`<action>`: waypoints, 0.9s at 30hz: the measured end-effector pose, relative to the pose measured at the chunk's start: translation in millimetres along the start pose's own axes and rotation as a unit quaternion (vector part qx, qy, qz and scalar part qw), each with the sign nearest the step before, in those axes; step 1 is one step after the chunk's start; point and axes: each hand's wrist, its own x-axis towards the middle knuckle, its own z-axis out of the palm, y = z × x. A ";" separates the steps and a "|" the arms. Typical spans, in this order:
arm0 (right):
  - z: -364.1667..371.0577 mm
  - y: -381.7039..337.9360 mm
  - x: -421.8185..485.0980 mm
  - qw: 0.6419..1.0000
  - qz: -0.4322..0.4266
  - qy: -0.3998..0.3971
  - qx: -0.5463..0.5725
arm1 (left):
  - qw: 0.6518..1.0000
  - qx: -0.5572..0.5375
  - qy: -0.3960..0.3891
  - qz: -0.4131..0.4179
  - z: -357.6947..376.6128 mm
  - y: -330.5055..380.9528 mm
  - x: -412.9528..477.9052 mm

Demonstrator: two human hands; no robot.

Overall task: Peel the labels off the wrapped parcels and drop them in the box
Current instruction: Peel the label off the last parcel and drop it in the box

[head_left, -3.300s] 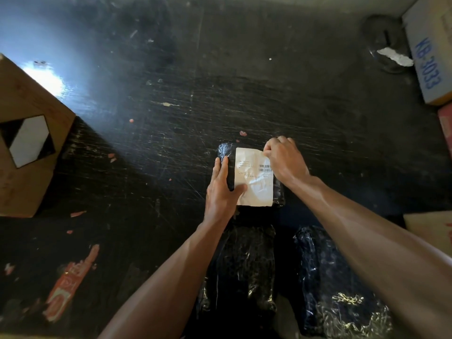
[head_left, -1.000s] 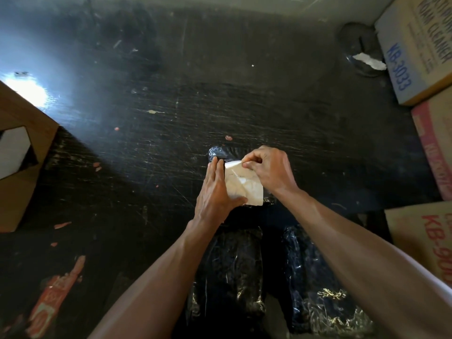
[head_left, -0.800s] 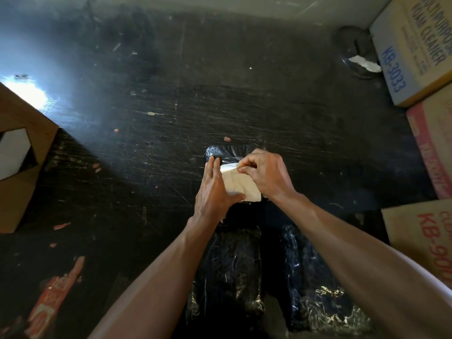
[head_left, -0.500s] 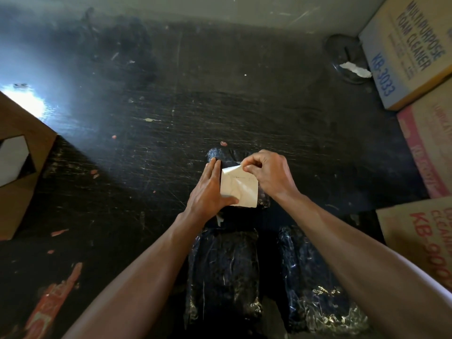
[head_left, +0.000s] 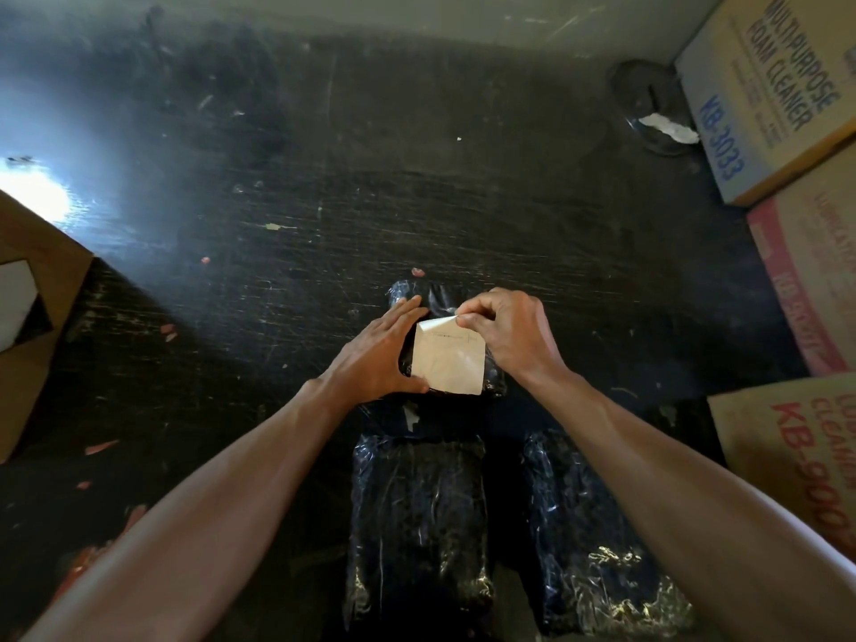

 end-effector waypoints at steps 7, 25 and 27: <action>1.0 -5.9 -14.1 1.000 -0.018 0.009 0.005 | 1.000 -0.024 -0.003 0.002 1.4 -8.6 -1.9; -12.5 -18.5 -69.2 0.998 -0.016 0.059 0.012 | 0.996 0.079 -0.034 -0.016 4.5 7.8 -3.3; -18.7 -14.8 -67.3 0.998 0.005 0.061 0.005 | 0.995 0.084 -0.052 -0.004 4.0 9.6 -6.5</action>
